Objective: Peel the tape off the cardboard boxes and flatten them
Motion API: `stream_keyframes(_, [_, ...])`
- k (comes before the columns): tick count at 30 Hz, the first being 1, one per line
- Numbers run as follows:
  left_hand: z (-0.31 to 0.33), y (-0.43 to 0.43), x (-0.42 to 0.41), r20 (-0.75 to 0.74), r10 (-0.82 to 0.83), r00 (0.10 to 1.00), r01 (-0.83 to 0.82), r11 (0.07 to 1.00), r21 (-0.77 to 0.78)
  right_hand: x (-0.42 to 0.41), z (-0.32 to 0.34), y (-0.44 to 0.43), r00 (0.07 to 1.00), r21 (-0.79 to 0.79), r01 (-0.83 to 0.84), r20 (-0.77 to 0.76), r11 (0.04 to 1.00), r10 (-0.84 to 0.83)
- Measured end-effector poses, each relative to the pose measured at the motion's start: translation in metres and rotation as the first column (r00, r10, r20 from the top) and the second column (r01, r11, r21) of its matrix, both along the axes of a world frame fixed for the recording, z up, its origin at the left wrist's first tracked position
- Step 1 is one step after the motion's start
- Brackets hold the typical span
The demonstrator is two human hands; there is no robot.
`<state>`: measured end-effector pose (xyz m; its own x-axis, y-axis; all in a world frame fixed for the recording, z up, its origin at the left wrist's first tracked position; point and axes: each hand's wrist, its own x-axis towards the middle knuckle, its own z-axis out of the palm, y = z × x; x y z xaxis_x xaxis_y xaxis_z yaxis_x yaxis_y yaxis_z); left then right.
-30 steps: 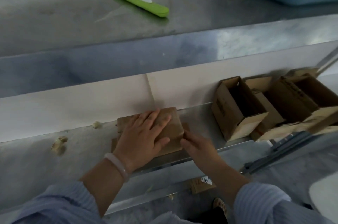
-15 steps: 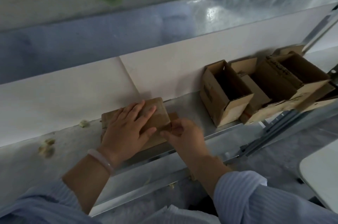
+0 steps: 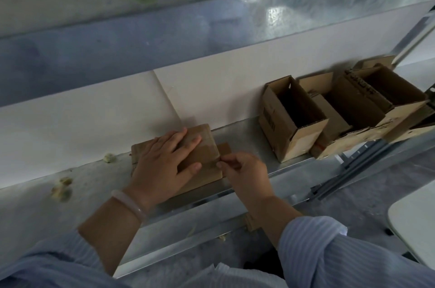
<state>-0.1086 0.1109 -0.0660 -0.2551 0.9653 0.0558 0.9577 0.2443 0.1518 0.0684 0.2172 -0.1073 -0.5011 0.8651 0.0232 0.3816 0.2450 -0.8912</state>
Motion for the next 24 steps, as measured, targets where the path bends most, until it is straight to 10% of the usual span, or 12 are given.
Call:
stream_keyframes(11, [0.0,-0.008,-0.006,0.016,-0.067,0.998,0.066,0.996,0.057,0.009,-0.004,-0.003,0.996,-0.197,-0.085,-0.025,0.977,0.081])
stream_keyframes(24, [-0.001,-0.002,-0.007,0.027,-0.012,1.0,0.011,0.999,0.052,-0.002,-0.008,0.002,0.966,0.052,-0.166,0.211,0.985,0.151])
